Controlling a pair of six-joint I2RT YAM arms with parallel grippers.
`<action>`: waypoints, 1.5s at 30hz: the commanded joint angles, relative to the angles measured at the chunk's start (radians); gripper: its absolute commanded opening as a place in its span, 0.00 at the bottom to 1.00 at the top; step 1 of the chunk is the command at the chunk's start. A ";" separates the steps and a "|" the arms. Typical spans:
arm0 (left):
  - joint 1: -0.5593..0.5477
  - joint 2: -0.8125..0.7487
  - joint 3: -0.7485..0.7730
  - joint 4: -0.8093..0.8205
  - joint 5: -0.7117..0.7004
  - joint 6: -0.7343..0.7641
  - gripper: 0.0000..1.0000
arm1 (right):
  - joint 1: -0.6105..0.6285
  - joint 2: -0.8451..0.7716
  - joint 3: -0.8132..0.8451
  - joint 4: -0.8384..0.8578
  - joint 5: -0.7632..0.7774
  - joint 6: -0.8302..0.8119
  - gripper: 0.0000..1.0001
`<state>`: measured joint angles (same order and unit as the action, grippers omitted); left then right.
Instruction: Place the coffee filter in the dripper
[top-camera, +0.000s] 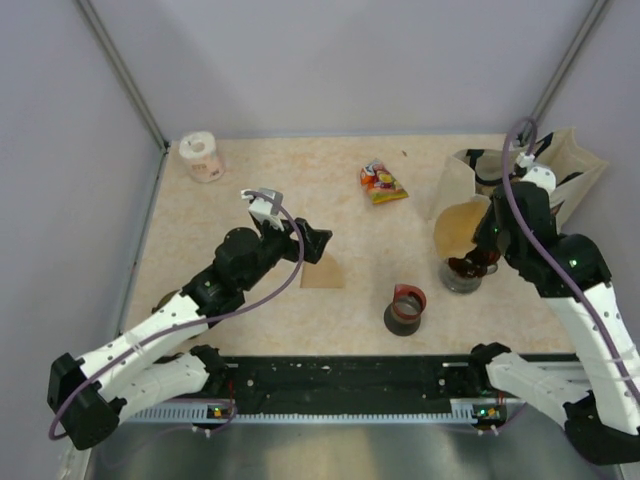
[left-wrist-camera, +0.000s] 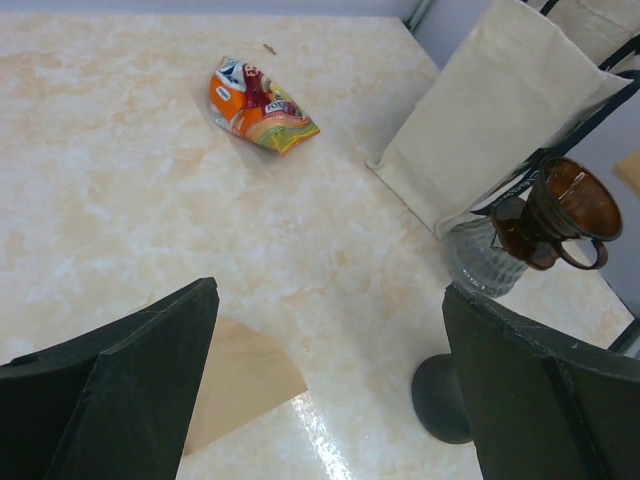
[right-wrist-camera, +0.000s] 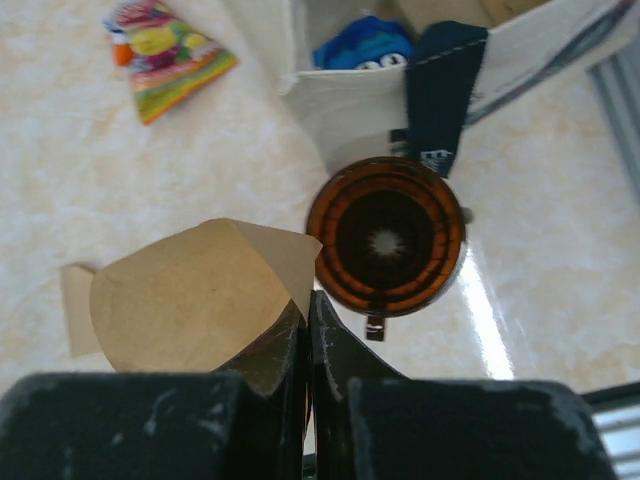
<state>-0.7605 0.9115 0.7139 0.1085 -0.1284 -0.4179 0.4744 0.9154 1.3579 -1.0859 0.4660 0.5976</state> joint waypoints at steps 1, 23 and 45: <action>0.009 -0.005 0.010 0.020 -0.037 -0.012 0.99 | -0.152 0.071 0.004 -0.088 -0.058 -0.108 0.00; 0.029 0.009 0.001 0.028 -0.007 -0.021 0.99 | -0.504 0.068 -0.258 0.089 -0.277 -0.179 0.23; 0.032 0.007 0.004 0.008 -0.002 -0.009 0.99 | -0.504 0.080 -0.138 0.161 -0.420 -0.220 0.22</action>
<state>-0.7334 0.9215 0.7109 0.0898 -0.1345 -0.4290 -0.0166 0.9493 1.2434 -0.9981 0.1379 0.3908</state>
